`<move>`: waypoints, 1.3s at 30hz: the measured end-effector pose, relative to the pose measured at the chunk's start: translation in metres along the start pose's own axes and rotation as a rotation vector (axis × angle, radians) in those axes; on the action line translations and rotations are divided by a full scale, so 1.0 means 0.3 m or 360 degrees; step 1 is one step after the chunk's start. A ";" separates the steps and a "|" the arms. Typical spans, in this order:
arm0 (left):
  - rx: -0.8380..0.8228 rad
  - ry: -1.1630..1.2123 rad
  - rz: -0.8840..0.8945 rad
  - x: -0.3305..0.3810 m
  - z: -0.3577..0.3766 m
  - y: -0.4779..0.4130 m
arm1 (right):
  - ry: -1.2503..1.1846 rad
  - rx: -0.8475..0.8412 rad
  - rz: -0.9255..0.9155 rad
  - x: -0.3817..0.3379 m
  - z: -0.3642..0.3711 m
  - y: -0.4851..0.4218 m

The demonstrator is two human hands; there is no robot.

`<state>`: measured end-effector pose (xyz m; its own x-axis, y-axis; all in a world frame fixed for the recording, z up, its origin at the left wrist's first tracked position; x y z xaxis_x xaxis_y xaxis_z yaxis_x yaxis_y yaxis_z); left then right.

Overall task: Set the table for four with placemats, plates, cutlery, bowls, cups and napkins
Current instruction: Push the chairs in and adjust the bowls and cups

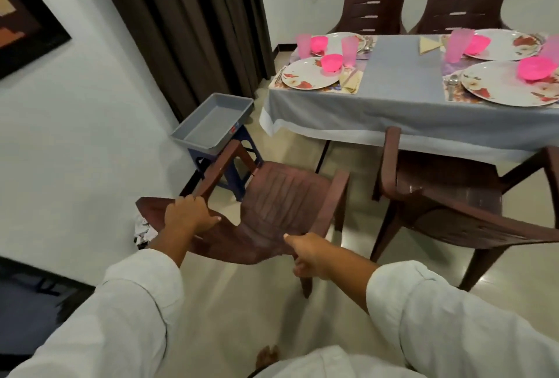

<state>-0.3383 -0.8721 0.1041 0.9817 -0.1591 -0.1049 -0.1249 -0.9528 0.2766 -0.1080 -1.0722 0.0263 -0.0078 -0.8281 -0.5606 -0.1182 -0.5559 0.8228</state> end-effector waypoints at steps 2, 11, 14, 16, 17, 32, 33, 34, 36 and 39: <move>-0.0055 -0.0069 -0.0028 -0.127 0.017 -0.085 | -0.0029 0.0010 0.0087 -0.012 0.105 -0.040; -0.0234 0.0056 -0.0132 -0.472 0.055 -0.321 | -0.0931 0.0215 0.0373 -0.070 0.375 0.001; -0.0230 0.0506 -0.0149 -0.494 0.073 -0.366 | -0.0948 0.0270 0.0391 -0.065 0.342 -0.019; -0.0212 0.0622 -0.0188 -0.510 0.074 -0.377 | -0.0874 0.0288 0.0394 -0.072 0.346 -0.035; -0.0226 0.0626 -0.0209 -0.516 0.076 -0.377 | -0.0826 0.0294 0.0394 -0.075 0.354 -0.035; -0.0158 0.0805 -0.0240 -0.278 -0.017 -0.492 | -0.0453 0.0697 0.0213 -0.183 0.012 -0.092; -0.0168 0.0824 -0.0233 -0.249 -0.014 -0.512 | -0.0431 0.0703 0.0225 -0.188 -0.025 -0.109; -0.0180 0.0842 -0.0236 -0.224 -0.012 -0.525 | -0.0430 0.0712 0.0224 -0.199 -0.054 -0.118; -0.0202 0.0832 -0.0246 -0.163 -0.021 -0.558 | -0.0420 0.0714 0.0219 -0.225 -0.125 -0.149; -0.0227 0.0786 -0.0268 -0.065 -0.046 -0.609 | -0.0350 0.0695 0.0225 -0.270 -0.242 -0.198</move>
<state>-0.3325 -0.6913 0.0689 0.9416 0.1662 0.2930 0.0274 -0.9047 0.4252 -0.0283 -0.9773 0.0297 -0.2570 -0.8321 -0.4916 -0.5045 -0.3183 0.8026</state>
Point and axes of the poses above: each hand's wrist, its own y-axis away from the middle knuckle, its own z-axis out of the palm, x = y × z, the point moved 9 cm from there along -y, towards the middle knuckle, and after that the axes turned 6 degrees about y, right-handed, at the moved point
